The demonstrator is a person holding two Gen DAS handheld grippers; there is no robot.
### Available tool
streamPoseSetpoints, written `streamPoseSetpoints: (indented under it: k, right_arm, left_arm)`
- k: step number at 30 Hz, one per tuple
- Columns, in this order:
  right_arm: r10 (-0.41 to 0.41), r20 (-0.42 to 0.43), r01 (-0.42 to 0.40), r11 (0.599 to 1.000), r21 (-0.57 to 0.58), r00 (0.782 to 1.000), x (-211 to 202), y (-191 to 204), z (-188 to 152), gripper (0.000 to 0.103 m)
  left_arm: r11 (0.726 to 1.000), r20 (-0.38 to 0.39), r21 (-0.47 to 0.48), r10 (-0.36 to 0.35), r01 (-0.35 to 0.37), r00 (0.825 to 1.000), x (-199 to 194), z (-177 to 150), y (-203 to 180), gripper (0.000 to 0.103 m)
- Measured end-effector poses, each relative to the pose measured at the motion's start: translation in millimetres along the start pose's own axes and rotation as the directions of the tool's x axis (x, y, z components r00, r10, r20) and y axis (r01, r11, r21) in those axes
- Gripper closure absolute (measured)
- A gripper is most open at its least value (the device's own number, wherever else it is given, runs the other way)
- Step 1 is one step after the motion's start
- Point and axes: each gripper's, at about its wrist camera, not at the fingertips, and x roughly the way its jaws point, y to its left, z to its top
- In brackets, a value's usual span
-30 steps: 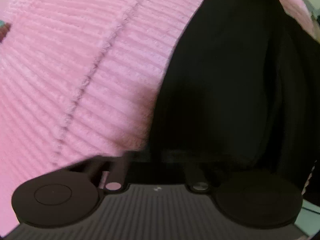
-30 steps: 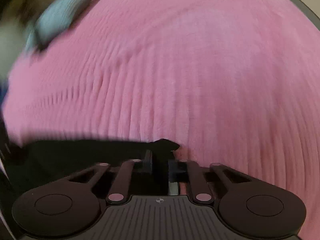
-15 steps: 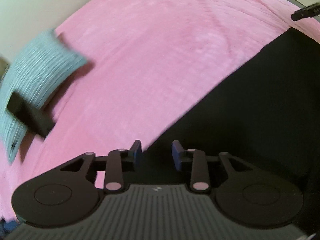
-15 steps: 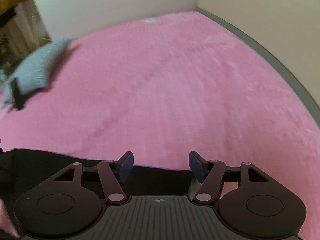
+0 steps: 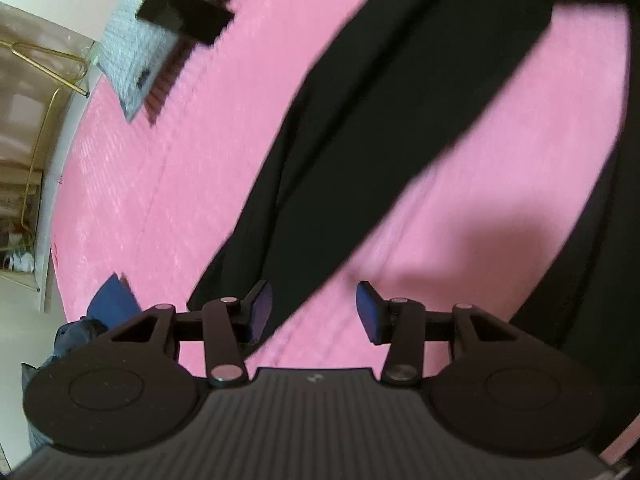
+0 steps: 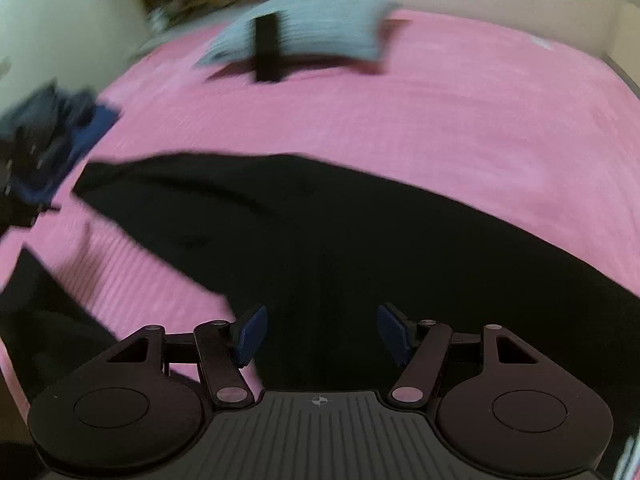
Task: Fold clothes
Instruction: 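Release the trouser leg with the left tool and smooth the trousers flat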
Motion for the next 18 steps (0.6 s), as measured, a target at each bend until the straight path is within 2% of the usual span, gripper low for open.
streamPoseSetpoints:
  k: [3, 6, 8, 9, 11, 12, 14, 15, 16, 17, 18]
  right_arm:
    - [-0.010, -0.028, 0.009, 0.999, -0.030, 1.000, 30, 53, 8, 0.038]
    - [-0.024, -0.053, 0.022, 0.999, -0.040, 0.998, 59, 101, 15, 0.038]
    - [-0.041, -0.066, 0.038, 0.999, -0.038, 0.997, 78, 128, 20, 0.038]
    - [-0.050, -0.071, 0.048, 0.998, -0.033, 0.996, 87, 139, 23, 0.038]
    - [-0.070, -0.074, 0.068, 0.997, -0.029, 0.995, 98, 158, 27, 0.038]
    - [-0.077, -0.079, 0.074, 0.997, -0.034, 0.994, 101, 165, 29, 0.038]
    - [-0.089, -0.090, 0.086, 0.995, -0.043, 0.992, 107, 178, 32, 0.038]
    - [-0.096, -0.092, 0.092, 0.995, -0.050, 0.991, 104, 182, 32, 0.038]
    - [-0.105, -0.093, 0.100, 0.994, -0.053, 0.990, 101, 186, 33, 0.038]
    - [-0.113, -0.094, 0.109, 0.993, -0.056, 0.989, 98, 190, 33, 0.038]
    - [-0.118, -0.097, 0.113, 0.992, -0.052, 0.988, 99, 193, 35, 0.038]
  left_arm:
    - [0.999, 0.030, -0.036, -0.033, 0.034, 0.999, 31, -33, 27, 0.061]
    - [0.995, 0.096, -0.083, -0.041, 0.049, 0.995, 59, -54, 67, 0.062]
    - [0.993, 0.127, -0.099, -0.056, 0.068, 0.990, 80, -57, 87, 0.062]
    - [0.990, 0.138, -0.099, -0.089, 0.103, 0.986, 89, -58, 93, 0.063]
    - [0.978, 0.132, -0.077, -0.184, 0.195, 0.974, 107, -60, 104, 0.070]
    - [0.973, 0.112, -0.033, -0.224, 0.229, 0.968, 118, -59, 108, 0.085]
    - [0.983, 0.143, -0.008, -0.179, 0.181, 0.974, 123, -53, 124, 0.087]
    - [0.991, 0.169, -0.051, -0.112, 0.122, 0.979, 122, -49, 140, 0.087]
    - [0.993, 0.193, -0.099, -0.046, 0.066, 0.980, 121, -46, 156, 0.079]
    - [0.984, 0.219, -0.173, 0.006, 0.033, 0.976, 116, -43, 177, 0.076]
    - [0.973, 0.223, -0.232, 0.060, -0.007, 0.973, 109, -42, 191, 0.078]
